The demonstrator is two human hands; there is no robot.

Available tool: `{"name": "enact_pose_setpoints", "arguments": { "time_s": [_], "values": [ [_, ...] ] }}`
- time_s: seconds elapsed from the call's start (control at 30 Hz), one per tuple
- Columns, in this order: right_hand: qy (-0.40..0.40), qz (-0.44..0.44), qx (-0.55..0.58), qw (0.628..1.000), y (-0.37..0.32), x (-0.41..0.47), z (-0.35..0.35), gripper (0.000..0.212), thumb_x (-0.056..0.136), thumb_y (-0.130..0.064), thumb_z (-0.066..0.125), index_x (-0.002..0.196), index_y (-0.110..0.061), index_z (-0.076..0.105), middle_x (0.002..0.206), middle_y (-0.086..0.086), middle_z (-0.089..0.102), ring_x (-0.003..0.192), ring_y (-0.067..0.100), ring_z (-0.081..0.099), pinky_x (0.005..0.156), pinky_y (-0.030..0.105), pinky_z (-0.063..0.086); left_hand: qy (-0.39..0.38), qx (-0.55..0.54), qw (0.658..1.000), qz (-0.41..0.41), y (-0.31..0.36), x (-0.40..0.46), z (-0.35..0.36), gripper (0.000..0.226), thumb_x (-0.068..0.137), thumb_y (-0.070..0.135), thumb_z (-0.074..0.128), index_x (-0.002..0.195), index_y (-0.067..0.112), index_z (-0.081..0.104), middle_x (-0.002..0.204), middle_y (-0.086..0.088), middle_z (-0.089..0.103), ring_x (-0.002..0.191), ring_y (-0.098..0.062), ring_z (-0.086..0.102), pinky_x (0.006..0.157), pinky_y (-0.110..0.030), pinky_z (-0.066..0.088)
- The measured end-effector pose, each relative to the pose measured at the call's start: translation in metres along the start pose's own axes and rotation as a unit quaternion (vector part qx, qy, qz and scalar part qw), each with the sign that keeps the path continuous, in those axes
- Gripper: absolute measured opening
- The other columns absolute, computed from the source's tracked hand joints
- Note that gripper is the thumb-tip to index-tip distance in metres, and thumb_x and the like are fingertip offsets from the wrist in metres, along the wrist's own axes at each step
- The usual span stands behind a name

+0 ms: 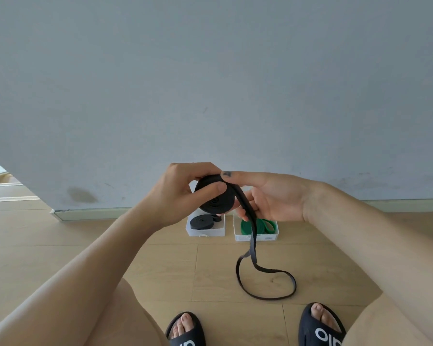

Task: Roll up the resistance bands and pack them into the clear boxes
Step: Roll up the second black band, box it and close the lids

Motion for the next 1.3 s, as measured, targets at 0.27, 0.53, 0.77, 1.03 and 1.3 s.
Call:
{"name": "enact_pose_setpoints", "arguments": {
  "time_s": [0.27,0.53,0.77,1.03,1.3],
  "values": [
    [0.022,-0.02,-0.063,0.998,0.0,0.004,0.005,0.041,0.092,-0.05,0.066,0.109,-0.014,0.075,0.093,0.014,0.075,0.062,0.011,0.052,0.07,0.025,0.046,-0.03,0.039,0.999,-0.014,-0.003,-0.001,0.002,0.005,0.089,0.021,0.075,0.094,0.022,0.074,0.081,0.008,0.072,0.081,-0.017,0.066,0.076,-0.027,0.051],
    [-0.016,0.005,-0.018,1.0,-0.003,0.002,0.003,0.048,0.097,-0.049,0.061,0.128,-0.013,0.066,0.111,0.022,0.075,0.064,0.015,0.051,0.071,0.028,0.045,-0.021,-0.038,0.998,-0.035,-0.003,-0.002,-0.003,0.008,0.096,0.015,0.068,0.091,0.021,0.072,0.08,0.006,0.07,0.079,-0.012,0.064,0.074,-0.018,0.048],
    [0.037,-0.021,-0.079,0.996,0.0,0.005,0.002,0.043,0.092,-0.053,0.066,0.106,-0.012,0.075,0.087,0.008,0.073,0.064,0.014,0.051,0.068,0.027,0.045,-0.038,0.036,0.998,-0.021,-0.004,0.0,0.005,0.008,0.093,0.022,0.07,0.086,0.019,0.071,0.072,0.005,0.065,0.071,-0.016,0.056,0.068,-0.029,0.046],
    [0.004,0.001,-0.009,1.0,0.002,0.004,0.002,0.031,0.09,-0.04,0.072,0.105,-0.013,0.069,0.079,0.005,0.065,0.062,0.013,0.051,0.07,0.028,0.045,-0.026,-0.017,0.998,-0.047,-0.008,-0.002,0.0,0.006,0.091,0.023,0.074,0.096,0.021,0.075,0.087,0.006,0.075,0.087,-0.017,0.068,0.08,-0.028,0.054],
    [-0.021,0.011,-0.035,0.999,0.001,0.001,0.003,0.051,0.094,-0.056,0.063,0.128,-0.018,0.066,0.118,0.023,0.074,0.072,0.018,0.056,0.079,0.033,0.046,0.004,-0.025,0.999,-0.021,-0.001,0.0,-0.003,0.005,0.094,0.018,0.069,0.093,0.018,0.074,0.082,0.005,0.072,0.08,-0.015,0.066,0.073,-0.022,0.051]
  ]
}}
Point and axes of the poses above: each hand's wrist, its own x-axis towards the middle knuckle, its own z-axis out of the palm, y = z × x, the point moved 6 cm from there along x, towards the middle knuckle
